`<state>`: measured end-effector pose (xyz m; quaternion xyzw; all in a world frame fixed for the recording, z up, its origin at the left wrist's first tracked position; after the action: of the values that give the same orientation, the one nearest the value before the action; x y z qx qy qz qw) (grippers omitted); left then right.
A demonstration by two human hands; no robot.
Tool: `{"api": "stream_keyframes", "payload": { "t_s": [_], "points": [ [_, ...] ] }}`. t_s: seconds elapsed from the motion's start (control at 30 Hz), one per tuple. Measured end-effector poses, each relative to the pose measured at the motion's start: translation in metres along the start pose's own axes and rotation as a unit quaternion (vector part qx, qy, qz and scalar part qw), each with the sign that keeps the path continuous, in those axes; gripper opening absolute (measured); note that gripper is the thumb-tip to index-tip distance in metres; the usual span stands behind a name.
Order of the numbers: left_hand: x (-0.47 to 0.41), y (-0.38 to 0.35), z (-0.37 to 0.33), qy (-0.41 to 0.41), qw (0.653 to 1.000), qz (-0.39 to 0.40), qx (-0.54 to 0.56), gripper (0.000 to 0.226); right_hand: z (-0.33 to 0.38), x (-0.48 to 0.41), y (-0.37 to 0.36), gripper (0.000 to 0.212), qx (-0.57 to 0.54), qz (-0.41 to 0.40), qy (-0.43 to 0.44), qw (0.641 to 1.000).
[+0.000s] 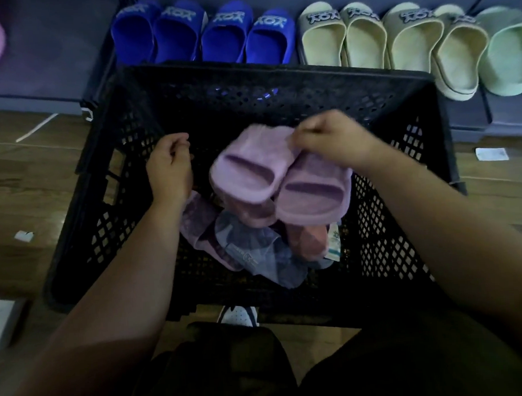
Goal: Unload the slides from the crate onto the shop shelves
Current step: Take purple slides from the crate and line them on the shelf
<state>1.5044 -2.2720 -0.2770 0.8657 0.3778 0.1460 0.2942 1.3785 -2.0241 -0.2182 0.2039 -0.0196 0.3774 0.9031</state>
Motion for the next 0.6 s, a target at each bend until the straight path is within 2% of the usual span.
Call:
{"api": "stream_keyframes", "payload": {
  "t_s": [0.1, 0.13, 0.2, 0.23, 0.33, 0.47, 0.53, 0.6],
  "points": [
    [-0.005, -0.010, 0.003, 0.018, 0.999, 0.015, 0.023, 0.032, 0.036, 0.017, 0.049, 0.044, -0.147, -0.081, 0.021, 0.985],
    [-0.007, -0.018, 0.001, 0.011, 0.999, 0.033, 0.030, 0.030, 0.046, 0.022, 0.062, 0.045, -0.187, -0.105, 0.031, 0.976],
    [-0.009, -0.039, -0.004, -0.002, 0.995, 0.087, 0.043, 0.026, 0.064, 0.034, 0.084, 0.030, -0.234, -0.152, 0.045, 0.959],
    [-0.009, -0.050, -0.005, 0.005, 0.993, 0.114, 0.036, 0.024, 0.070, 0.039, 0.093, 0.023, -0.245, -0.166, 0.050, 0.954],
    [0.001, -0.076, -0.010, -0.004, 0.981, 0.186, -0.048, 0.025, 0.085, 0.059, 0.120, 0.018, -0.250, -0.201, 0.078, 0.944],
    [0.028, -0.109, -0.008, -0.042, 0.944, 0.277, -0.177, 0.015, 0.087, 0.075, 0.143, 0.017, -0.231, -0.255, 0.096, 0.934],
    [0.034, -0.123, 0.005, 0.030, 0.943, 0.302, -0.140, 0.013, 0.079, 0.077, 0.147, 0.019, -0.188, -0.282, 0.082, 0.937],
    [0.041, -0.135, 0.018, 0.158, 0.942, 0.295, -0.018, 0.009, 0.070, 0.076, 0.146, 0.021, -0.141, -0.301, 0.068, 0.941]
  ]
}}
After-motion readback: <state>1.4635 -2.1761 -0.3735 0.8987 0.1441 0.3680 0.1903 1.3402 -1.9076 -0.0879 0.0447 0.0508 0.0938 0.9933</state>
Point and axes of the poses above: each hand's wrist, its own x-axis away from the middle knuckle, its own y-axis out of the back of the hand, z = x × y, the point moved 10 cm from there along -x, towards the middle knuckle, and after that the axes turned 13 degrees about -x, right-handed, at the moved point
